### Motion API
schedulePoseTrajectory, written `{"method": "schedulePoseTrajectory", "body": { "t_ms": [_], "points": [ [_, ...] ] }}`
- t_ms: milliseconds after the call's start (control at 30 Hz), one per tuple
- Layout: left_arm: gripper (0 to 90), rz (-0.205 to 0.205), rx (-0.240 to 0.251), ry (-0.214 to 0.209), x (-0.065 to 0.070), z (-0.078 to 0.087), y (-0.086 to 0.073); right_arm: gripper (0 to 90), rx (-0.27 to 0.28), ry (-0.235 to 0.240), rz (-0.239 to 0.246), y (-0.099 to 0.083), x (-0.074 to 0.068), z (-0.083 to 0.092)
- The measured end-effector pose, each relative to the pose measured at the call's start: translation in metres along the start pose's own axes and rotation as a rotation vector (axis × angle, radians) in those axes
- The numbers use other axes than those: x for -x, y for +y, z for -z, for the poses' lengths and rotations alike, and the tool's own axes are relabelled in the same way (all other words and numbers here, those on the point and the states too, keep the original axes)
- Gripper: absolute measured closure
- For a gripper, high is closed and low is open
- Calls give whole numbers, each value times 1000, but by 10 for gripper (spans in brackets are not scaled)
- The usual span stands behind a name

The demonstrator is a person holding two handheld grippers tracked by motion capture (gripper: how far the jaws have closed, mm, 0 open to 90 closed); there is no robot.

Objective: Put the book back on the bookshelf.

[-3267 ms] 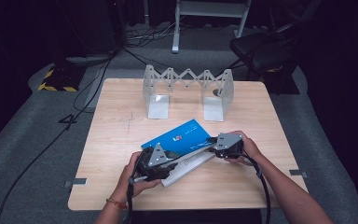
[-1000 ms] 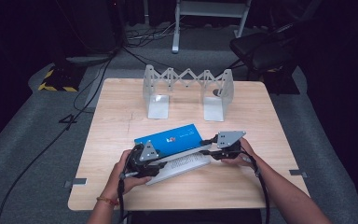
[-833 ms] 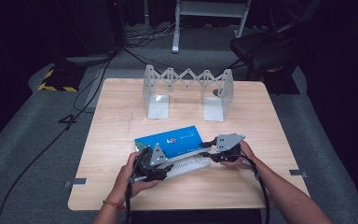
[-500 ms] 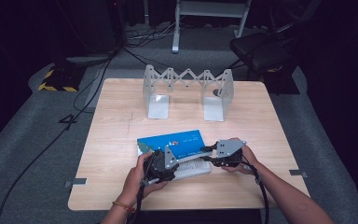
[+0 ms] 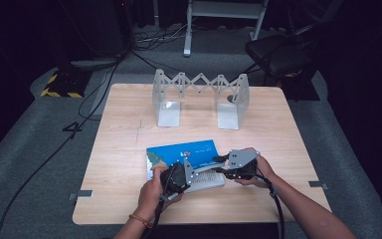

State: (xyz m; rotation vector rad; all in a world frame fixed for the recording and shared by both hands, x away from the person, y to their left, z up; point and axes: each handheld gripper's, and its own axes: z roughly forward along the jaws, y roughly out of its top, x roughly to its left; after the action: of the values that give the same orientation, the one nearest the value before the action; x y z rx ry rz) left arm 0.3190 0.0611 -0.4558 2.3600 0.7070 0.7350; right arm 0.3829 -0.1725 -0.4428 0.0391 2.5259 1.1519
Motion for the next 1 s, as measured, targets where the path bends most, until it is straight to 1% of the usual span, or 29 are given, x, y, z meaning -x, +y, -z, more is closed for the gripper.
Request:
{"method": "schedulePoseTrajectory", "body": {
  "t_ms": [33,67,100,133,167,200,233,267,300,333,367,400,433,467,500,533,567,600,633,667,700,733,800,833,867,933,967,1000],
  "points": [
    [681,18,6,-13,-2,0,-1,590,5,-2,-17,0,1,0],
    [690,35,20,-24,-4,1,-3,548,23,-3,-35,-1,3,0],
    [700,48,44,-29,-7,2,-6,514,50,5,-65,-3,6,1],
    [709,69,58,-37,-10,3,-7,476,82,9,-100,-5,12,5],
    [717,84,74,-43,-12,4,-8,443,101,14,-126,-8,17,9],
    [728,100,90,-43,-14,5,-9,434,108,16,-149,-11,22,13],
    [736,119,110,-46,-18,8,-11,425,106,6,-162,-14,26,15],
    [743,127,113,-59,-21,9,-11,413,83,-19,-168,-21,32,17],
    [743,131,120,-69,-23,10,-13,407,73,-22,-183,-25,35,18],
    [743,136,130,-70,-24,11,-15,400,59,-20,-213,-32,40,18],
    [744,141,134,-74,-24,12,-17,387,35,-25,-237,-39,45,17],
    [743,136,133,-73,-24,12,-17,379,3,-31,-249,-44,48,14],
    [744,132,132,-71,-23,12,-17,375,-29,-42,-248,-49,50,11],
    [744,123,129,-70,-23,12,-17,374,-51,-47,-255,-52,51,8],
    [743,122,132,-70,-23,12,-18,365,-75,-61,-251,-55,53,5],
    [743,120,135,-73,-23,12,-18,369,-38,-63,-251,-55,54,7],
    [744,112,141,-76,-24,13,-19,386,10,-60,-254,-52,54,10],
    [744,108,145,-82,-24,13,-20,385,57,-49,-228,-47,52,13],
    [744,108,145,-82,-24,13,-20,385,57,-49,-228,-47,52,13],
    [744,100,146,-88,-24,13,-20,374,65,-43,-181,-42,48,14],
    [744,88,150,-95,-23,13,-20,353,67,-28,-150,-37,44,13],
    [744,82,156,-105,-23,12,-20,341,68,4,-123,-32,40,10],
    [743,62,172,-132,-22,10,-17,339,55,26,-78,-27,35,5],
    [742,48,184,-151,-21,9,-15,340,60,36,-75,-27,34,5],
    [741,34,200,-170,-21,8,-12,365,68,48,-75,-27,34,6],
    [740,3,218,-209,-21,4,-5,407,85,48,-57,-28,33,13],
    [739,-18,229,-230,-20,0,0,511,98,63,-61,-29,33,17],
    [739,-18,229,-230,-20,0,0,511,98,63,-61,-29,33,17]
  ]
}}
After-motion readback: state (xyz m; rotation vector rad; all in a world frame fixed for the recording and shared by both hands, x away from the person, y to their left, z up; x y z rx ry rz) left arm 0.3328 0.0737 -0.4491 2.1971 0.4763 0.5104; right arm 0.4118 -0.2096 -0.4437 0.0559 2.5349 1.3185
